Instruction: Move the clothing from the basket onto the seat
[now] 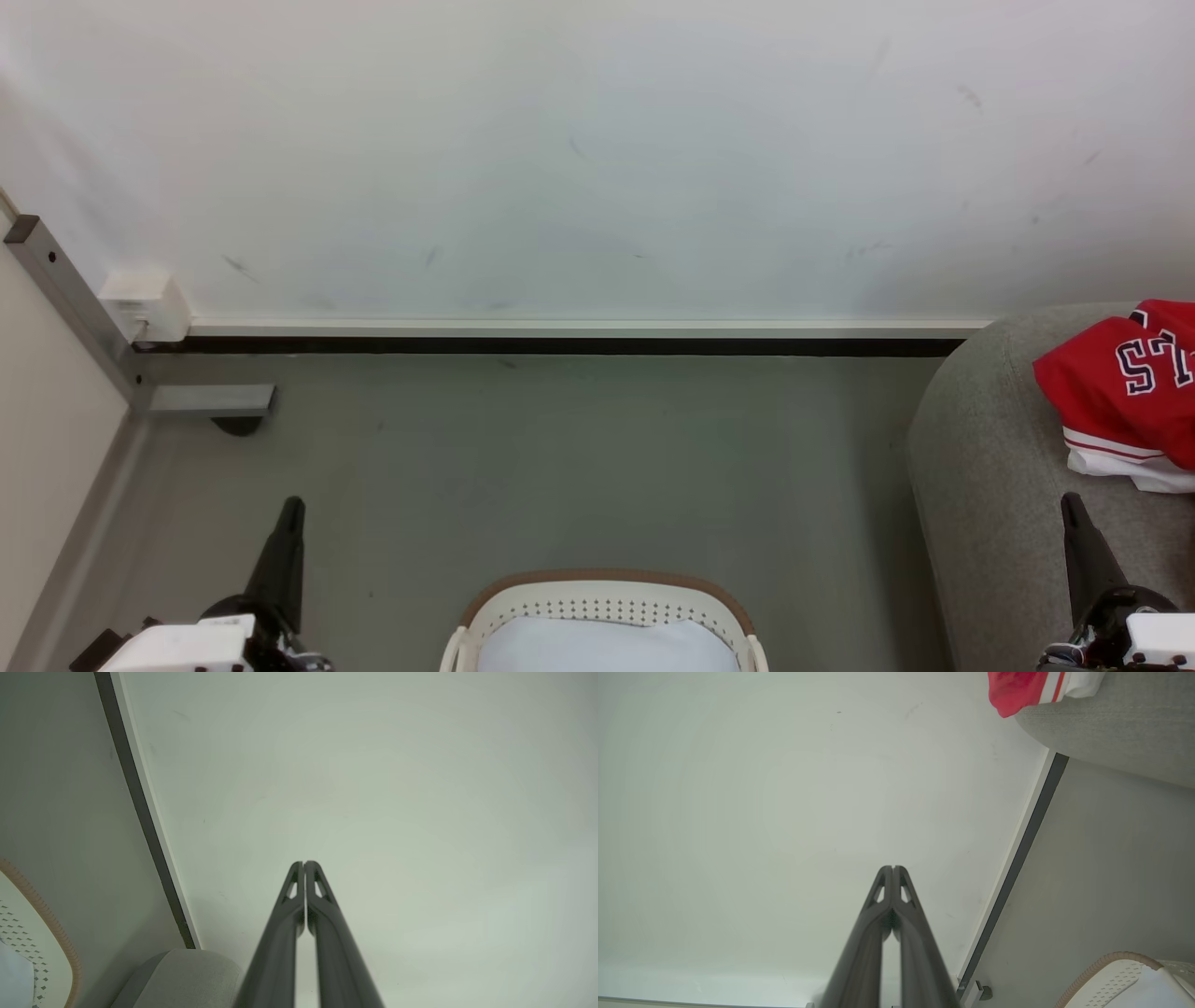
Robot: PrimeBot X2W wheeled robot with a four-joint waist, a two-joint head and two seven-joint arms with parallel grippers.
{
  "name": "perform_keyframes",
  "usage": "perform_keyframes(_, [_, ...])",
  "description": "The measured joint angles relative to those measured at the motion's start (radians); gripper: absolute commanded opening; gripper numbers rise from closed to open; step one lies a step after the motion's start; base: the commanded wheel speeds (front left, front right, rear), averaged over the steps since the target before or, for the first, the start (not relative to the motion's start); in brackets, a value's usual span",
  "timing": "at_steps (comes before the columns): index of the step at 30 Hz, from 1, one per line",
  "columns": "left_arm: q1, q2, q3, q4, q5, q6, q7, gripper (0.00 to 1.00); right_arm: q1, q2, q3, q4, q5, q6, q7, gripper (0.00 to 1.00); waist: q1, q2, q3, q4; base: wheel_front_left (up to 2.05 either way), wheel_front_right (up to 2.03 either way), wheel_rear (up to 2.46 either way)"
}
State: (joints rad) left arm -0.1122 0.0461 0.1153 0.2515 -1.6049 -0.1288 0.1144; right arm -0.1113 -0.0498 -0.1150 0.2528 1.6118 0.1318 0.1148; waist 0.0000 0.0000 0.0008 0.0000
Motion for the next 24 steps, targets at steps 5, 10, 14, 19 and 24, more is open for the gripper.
perform_keyframes(5, [0.000, 0.000, 0.000, 0.000, 0.000, 0.000, 0.000, 0.00, 0.000, 0.000, 0.000, 0.000, 0.000, 0.000, 0.000, 0.00, 0.0000, 0.0000, 0.000, 0.000, 0.00, 0.00, 0.00])
perform_keyframes(10, [0.000, 0.000, 0.000, 0.000, 0.000, 0.000, 0.000, 0.00, 0.000, 0.000, 0.000, 0.000, 0.000, 0.000, 0.000, 0.00, 0.0000, 0.0000, 0.000, 0.000, 0.00, 0.00, 0.00])
perform_keyframes(14, [0.000, 0.000, 0.000, 0.000, 0.000, 0.000, 0.000, 0.00, 0.000, 0.000, 0.000, 0.000, 0.000, 0.000, 0.000, 0.00, 0.0000, 0.0000, 0.000, 0.000, 0.00, 0.00, 0.00])
perform_keyframes(19, [0.000, 0.000, 0.000, 0.000, 0.000, 0.000, 0.000, 0.00, 0.000, 0.000, 0.000, 0.000, 0.000, 0.000, 0.000, 0.00, 0.0000, 0.0000, 0.000, 0.000, 0.00, 0.00, 0.00])
perform_keyframes(24, [0.000, 0.000, 0.000, 0.000, 0.000, 0.000, 0.000, 0.00, 0.000, 0.000, 0.000, 0.000, 0.000, 0.000, 0.000, 0.00, 0.0000, 0.0000, 0.000, 0.000, 0.00, 0.00, 0.00])
